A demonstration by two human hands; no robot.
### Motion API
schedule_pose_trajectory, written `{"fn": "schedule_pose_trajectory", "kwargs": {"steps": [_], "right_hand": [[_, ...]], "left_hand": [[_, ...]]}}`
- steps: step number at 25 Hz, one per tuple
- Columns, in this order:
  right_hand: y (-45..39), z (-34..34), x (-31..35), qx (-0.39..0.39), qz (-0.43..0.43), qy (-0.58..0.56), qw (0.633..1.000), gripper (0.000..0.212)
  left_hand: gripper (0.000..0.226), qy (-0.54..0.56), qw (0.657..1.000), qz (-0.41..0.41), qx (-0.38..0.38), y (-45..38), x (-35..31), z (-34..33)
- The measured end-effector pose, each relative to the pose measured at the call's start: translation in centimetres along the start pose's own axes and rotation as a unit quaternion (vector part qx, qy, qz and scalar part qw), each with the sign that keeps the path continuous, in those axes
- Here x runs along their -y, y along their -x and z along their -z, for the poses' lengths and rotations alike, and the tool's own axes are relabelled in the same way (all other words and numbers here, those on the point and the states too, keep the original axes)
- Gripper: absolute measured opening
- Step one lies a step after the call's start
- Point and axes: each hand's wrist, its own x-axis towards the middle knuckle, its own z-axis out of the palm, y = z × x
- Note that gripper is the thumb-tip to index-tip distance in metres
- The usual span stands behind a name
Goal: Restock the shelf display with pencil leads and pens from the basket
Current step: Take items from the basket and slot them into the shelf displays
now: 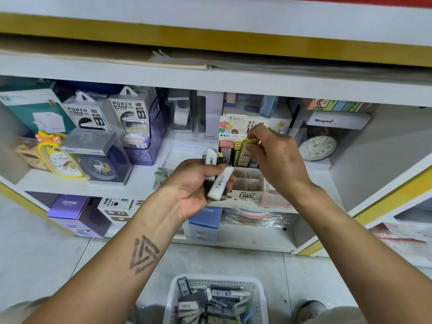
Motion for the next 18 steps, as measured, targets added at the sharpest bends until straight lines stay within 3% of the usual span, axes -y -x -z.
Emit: {"fn": "schedule_pose_trajectory", "kwargs": {"steps": [3,6,9,10,12,15,18], "right_hand": [[0.1,-0.1,-0.1,0.006,0.003,0.003,1.000,0.007],[0.3,-0.5,-0.5,0.081,-0.009,0.053,0.995,0.004],[0.2,-0.7,-0.5,0.097,0.001,0.099,0.990,0.016],[0.1,-0.6,-0.1,0.066,-0.014,0.069,0.995,0.016],[-0.1,-0.4,0.9,0.038,-0.125,-0.097,0.987,0.011],[-0.1,0.1,2.3,0.147,-0.279,-0.361,0.877,0.016],[0.1,0.3,2.7,0.203,-0.289,-0.427,0.833,0.016]], "left_hand": [[0.033,0.000,1.000,-0.011,-0.010,0.1,0.1,-0.1],[0.033,0.006,1.000,-0.020,-0.019,0.2,0.0,-0.1],[0.034,0.021,0.999,-0.028,-0.024,0.3,0.1,-0.1],[0.034,0.026,0.999,-0.032,-0.027,0.2,0.1,-0.1],[0.031,0.037,0.998,-0.039,-0.033,0.1,0.1,-0.2],[0.022,0.040,0.998,-0.045,-0.031,0.0,0.1,-0.3],[0.022,0.035,0.998,-0.040,-0.027,0.1,0.0,-0.3]]}}
